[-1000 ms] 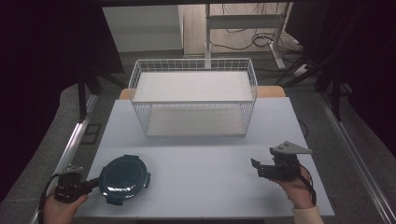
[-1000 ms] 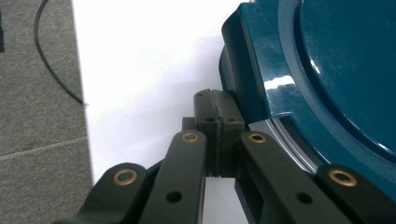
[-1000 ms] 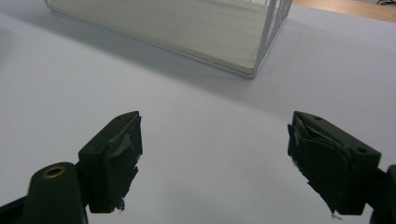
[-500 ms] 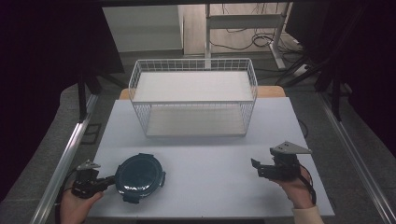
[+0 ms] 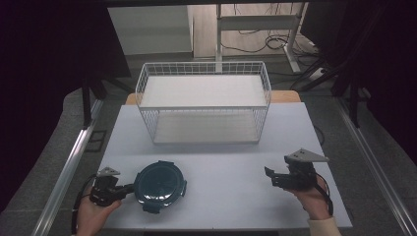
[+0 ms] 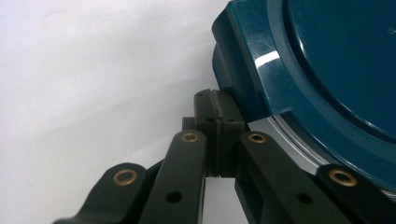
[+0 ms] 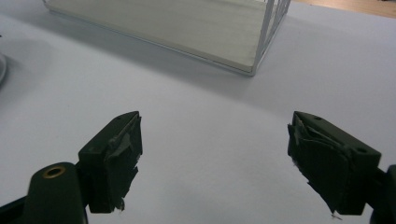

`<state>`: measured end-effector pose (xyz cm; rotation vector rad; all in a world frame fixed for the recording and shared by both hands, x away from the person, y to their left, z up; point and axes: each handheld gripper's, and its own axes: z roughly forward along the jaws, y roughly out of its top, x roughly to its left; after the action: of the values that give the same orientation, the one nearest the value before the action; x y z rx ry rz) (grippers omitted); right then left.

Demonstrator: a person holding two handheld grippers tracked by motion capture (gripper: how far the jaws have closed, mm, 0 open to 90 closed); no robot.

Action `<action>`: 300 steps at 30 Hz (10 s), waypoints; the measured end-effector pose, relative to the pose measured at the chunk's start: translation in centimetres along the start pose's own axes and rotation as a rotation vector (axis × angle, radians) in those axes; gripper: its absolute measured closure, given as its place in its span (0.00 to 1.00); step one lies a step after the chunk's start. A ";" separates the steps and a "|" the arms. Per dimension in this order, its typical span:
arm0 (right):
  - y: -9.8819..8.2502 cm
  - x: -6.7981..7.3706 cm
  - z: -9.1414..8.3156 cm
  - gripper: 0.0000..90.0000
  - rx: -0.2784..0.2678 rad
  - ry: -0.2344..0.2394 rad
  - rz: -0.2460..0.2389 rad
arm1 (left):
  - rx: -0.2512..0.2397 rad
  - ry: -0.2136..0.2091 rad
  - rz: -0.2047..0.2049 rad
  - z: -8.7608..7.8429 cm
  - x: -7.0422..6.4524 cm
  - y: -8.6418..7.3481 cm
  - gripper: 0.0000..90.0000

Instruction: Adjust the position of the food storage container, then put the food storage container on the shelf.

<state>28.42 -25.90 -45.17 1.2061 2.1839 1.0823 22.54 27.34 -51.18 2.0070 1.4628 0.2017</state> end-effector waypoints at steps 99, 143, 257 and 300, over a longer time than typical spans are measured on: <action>-0.1 1.3 -0.2 0.20 -0.020 0.050 -0.001 | -0.203 -0.081 0.024 0.4 -4.5 3.2 0.34; -2.4 9.8 3.6 0.11 0.079 0.352 0.386 | -0.066 -0.506 -0.086 4.9 -7.6 6.4 0.18; 13.8 7.9 1.1 0.41 -0.139 0.454 0.139 | -0.303 -0.483 0.050 -4.8 -9.6 17.4 0.47; 24.6 4.4 1.8 0.41 -0.160 0.443 0.061 | -0.357 -0.483 0.077 -6.9 -7.6 27.0 0.47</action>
<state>39.94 -13.50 -26.72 1.0425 2.3256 1.6465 38.08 18.46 -28.52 1.6716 0.9695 0.0034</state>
